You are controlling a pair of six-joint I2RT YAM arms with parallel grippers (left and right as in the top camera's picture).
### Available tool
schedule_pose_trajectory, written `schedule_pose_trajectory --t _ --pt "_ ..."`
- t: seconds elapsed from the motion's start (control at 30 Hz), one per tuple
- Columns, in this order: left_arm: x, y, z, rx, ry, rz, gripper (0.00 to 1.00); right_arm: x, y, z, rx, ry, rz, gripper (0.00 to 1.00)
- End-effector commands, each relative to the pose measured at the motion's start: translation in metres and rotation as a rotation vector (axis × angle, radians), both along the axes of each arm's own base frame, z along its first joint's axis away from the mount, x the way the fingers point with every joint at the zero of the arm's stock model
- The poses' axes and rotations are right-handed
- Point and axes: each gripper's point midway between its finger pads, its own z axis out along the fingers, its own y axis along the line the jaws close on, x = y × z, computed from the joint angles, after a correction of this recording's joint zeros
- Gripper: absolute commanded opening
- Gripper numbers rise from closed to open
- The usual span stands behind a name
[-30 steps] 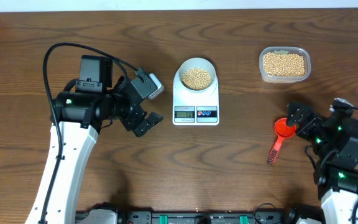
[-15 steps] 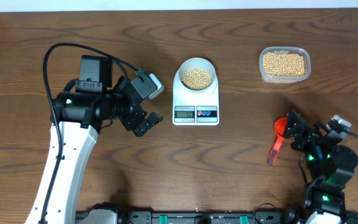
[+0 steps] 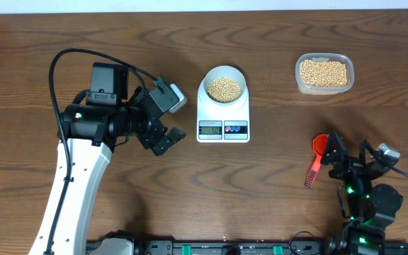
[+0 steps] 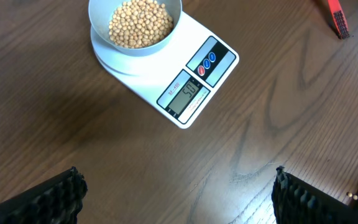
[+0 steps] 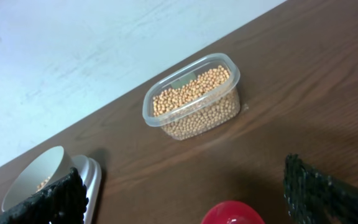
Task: Scoop item into bowl and weigh 50g on scale
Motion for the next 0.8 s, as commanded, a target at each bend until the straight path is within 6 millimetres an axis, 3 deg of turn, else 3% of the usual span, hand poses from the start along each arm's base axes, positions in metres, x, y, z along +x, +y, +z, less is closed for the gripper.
schedule_pose_trajectory --t 0.0,0.4,0.77 --pt "0.000 0.000 0.008 -0.006 -0.026 -0.011 0.98 -0.004 0.004 -0.006 0.003 0.024 0.005 0.99" --pt "0.000 0.000 0.008 -0.006 -0.026 -0.011 0.98 -0.013 0.009 -0.019 0.007 0.076 0.006 0.99" --pt "0.000 0.000 0.008 -0.006 -0.026 -0.011 0.98 -0.014 0.016 -0.004 -0.059 0.009 0.036 0.99"
